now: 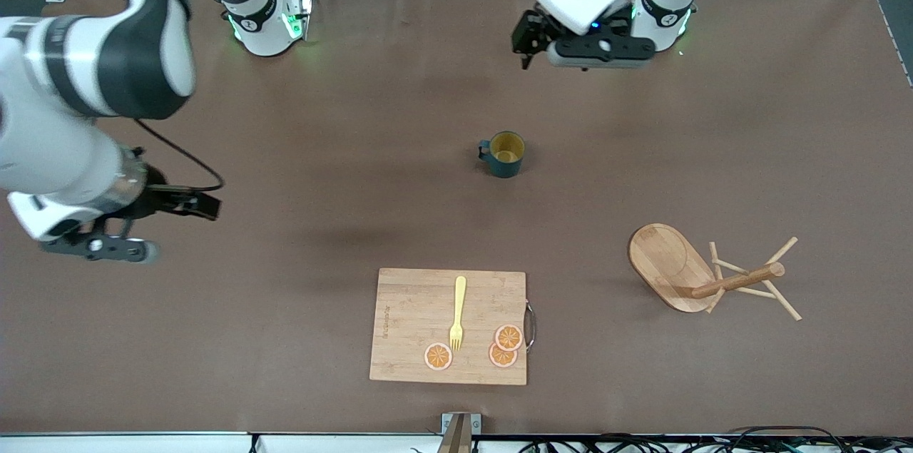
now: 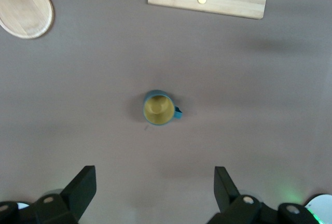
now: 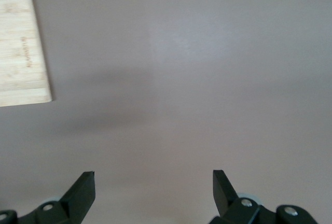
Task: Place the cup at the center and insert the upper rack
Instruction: 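Retract the right gripper while the left gripper moves above the mug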
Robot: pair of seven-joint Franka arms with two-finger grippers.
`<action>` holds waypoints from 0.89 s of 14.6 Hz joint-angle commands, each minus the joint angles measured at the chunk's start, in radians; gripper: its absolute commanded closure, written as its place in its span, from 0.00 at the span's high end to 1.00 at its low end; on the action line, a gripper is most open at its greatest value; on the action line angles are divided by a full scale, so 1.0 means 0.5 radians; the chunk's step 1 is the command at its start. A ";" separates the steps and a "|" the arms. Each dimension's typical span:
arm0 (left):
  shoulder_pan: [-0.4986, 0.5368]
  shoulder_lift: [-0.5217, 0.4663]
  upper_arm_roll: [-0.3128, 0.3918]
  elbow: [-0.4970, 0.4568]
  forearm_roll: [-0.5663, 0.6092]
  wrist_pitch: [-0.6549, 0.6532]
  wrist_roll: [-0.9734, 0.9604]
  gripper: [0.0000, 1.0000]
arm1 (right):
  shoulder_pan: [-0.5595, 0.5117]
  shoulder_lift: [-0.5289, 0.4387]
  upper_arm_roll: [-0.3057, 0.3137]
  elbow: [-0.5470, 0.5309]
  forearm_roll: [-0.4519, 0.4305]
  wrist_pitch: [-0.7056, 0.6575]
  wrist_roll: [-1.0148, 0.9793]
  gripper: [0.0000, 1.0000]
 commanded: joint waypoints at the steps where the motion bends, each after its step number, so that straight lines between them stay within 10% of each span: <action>1: -0.169 -0.011 -0.039 -0.140 0.126 0.168 -0.335 1.00 | -0.086 -0.110 0.032 -0.062 0.004 0.002 -0.106 1.00; 7: -0.630 0.001 -0.039 -0.560 0.543 0.683 -1.077 1.00 | -0.322 -0.272 0.154 -0.087 -0.005 -0.035 -0.232 1.00; 13: -0.983 0.366 -0.039 -0.693 1.346 0.893 -1.902 1.00 | -0.959 -0.429 0.890 -0.087 -0.280 -0.035 -0.223 1.00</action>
